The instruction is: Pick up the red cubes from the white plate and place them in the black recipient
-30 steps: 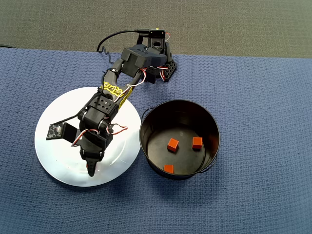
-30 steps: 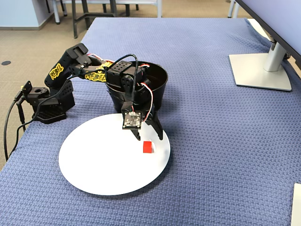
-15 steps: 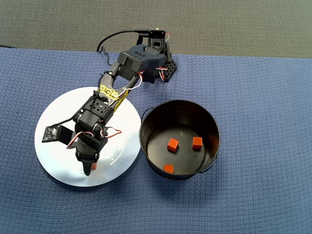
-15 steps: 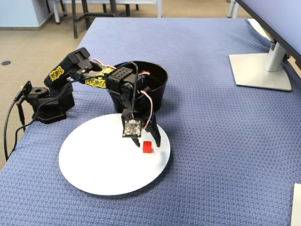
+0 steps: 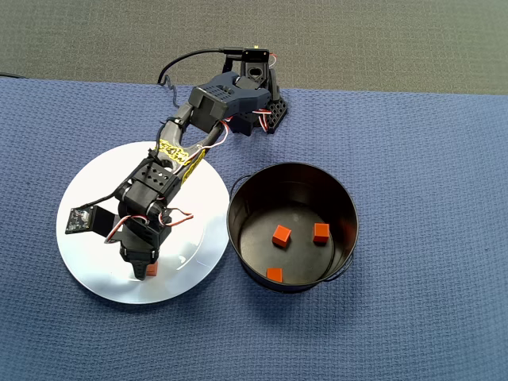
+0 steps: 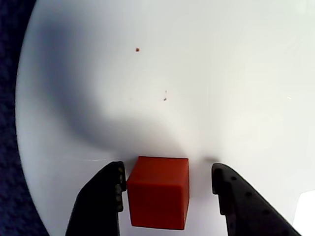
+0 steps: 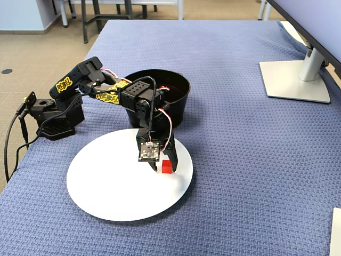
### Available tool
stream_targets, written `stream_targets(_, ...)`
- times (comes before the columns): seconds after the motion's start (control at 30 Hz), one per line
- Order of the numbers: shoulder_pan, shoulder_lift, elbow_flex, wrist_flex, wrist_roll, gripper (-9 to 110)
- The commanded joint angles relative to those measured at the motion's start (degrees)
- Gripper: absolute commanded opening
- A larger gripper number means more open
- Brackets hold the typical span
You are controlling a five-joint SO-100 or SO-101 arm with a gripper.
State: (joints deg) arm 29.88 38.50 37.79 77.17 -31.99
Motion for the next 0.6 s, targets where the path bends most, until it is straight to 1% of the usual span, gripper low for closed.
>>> stream_targets(0.0,0.09,2.37,-2.55,-1.58,-0.35,13)
stream_targets(0.57,-2.11,4.66,1.41,-1.58,-0.53,13)
